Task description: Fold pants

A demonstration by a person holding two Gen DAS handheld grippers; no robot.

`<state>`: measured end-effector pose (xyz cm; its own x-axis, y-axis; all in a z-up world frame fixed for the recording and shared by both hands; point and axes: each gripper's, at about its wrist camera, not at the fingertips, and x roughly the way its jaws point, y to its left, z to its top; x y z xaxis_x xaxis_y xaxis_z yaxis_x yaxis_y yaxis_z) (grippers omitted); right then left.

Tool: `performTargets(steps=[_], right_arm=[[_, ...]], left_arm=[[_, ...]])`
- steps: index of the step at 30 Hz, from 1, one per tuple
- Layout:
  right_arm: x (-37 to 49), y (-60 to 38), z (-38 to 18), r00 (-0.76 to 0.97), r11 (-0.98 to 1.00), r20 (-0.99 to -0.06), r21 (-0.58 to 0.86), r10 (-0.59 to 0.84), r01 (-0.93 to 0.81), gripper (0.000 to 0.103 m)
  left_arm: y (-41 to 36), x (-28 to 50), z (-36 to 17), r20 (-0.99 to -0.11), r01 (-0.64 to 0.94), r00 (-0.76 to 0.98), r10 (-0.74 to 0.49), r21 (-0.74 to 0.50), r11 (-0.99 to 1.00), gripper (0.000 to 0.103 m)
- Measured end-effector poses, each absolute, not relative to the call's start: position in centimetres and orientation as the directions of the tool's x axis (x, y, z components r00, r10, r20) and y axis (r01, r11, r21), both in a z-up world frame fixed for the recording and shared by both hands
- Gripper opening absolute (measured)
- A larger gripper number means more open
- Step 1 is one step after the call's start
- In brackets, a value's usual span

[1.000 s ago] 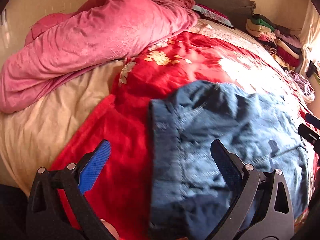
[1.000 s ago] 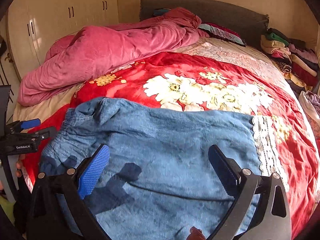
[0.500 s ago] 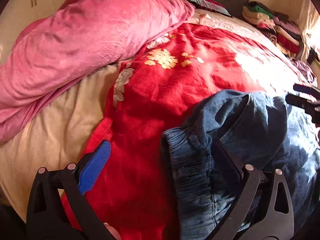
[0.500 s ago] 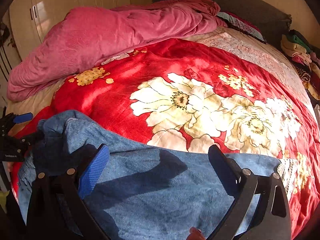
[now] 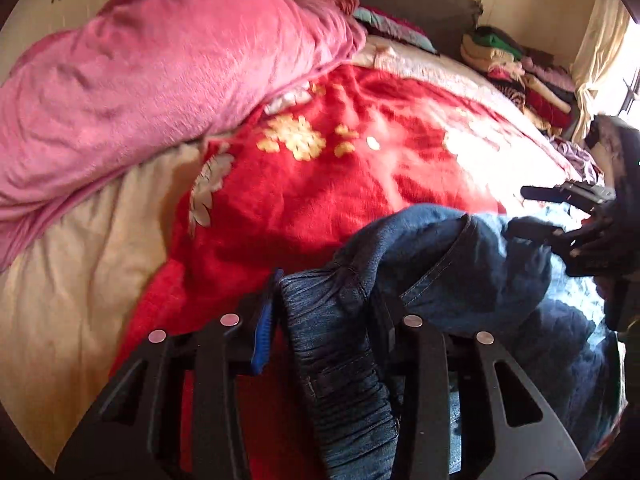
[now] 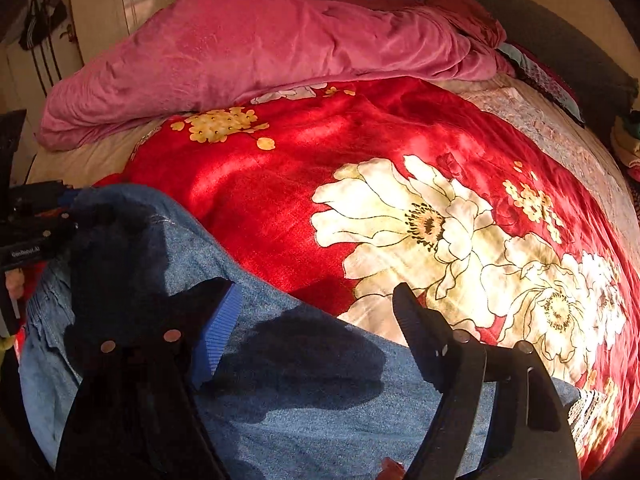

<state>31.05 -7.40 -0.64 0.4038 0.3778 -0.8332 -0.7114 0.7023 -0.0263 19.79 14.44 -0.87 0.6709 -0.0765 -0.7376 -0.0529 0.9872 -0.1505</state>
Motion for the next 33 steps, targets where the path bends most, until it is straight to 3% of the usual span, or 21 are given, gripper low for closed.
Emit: performTargets(steps=[4,5,9,11,14,25,33], right_arm=[[30.1,-5.9,-1.4,0.372,0.629,-0.841,-0.049,0.393,-0.776,0.075],[29.8,-5.5,-1.6,0.367,0.611,-0.844,-0.060,0.391,-0.789,0.065],[29.8,-4.4,-2.9,0.321,0.608,-0.869,-0.030,0.377,-0.793,0.042],[29.4,-4.2,-2.7,0.313,0.603,-0.860,-0.008,0.403,-0.798,0.020],[28.6,-4.3,-2.0,0.364,0.622,-0.841,-0.043,0.399,-0.782,0.009],[23.1,-9.6,4.7,0.475,0.695,-0.692,0.054,0.543,-0.717,0.006],[16.0,-12.8,6.6,0.461,0.671,-0.658,0.092,0.596,-0.736,0.006]], left_arm=[[14.7,19.7,0.0,-0.713,-0.049,0.698,-0.068,-0.143,0.989,0.030],[14.6,19.8,0.0,-0.712,-0.050,0.700,-0.062,-0.136,0.989,0.030],[14.2,20.0,-0.3,-0.705,-0.053,0.708,-0.047,-0.120,0.991,0.030],[14.3,19.8,-0.4,-0.698,-0.059,0.715,-0.042,-0.120,0.991,0.030],[14.1,19.5,-0.2,-0.688,-0.059,0.725,-0.030,-0.105,0.993,0.030],[12.9,15.8,2.9,-0.606,-0.009,0.793,-0.060,-0.109,0.994,0.031],[11.4,10.7,3.8,-0.595,0.054,0.794,-0.128,-0.141,0.989,0.032]])
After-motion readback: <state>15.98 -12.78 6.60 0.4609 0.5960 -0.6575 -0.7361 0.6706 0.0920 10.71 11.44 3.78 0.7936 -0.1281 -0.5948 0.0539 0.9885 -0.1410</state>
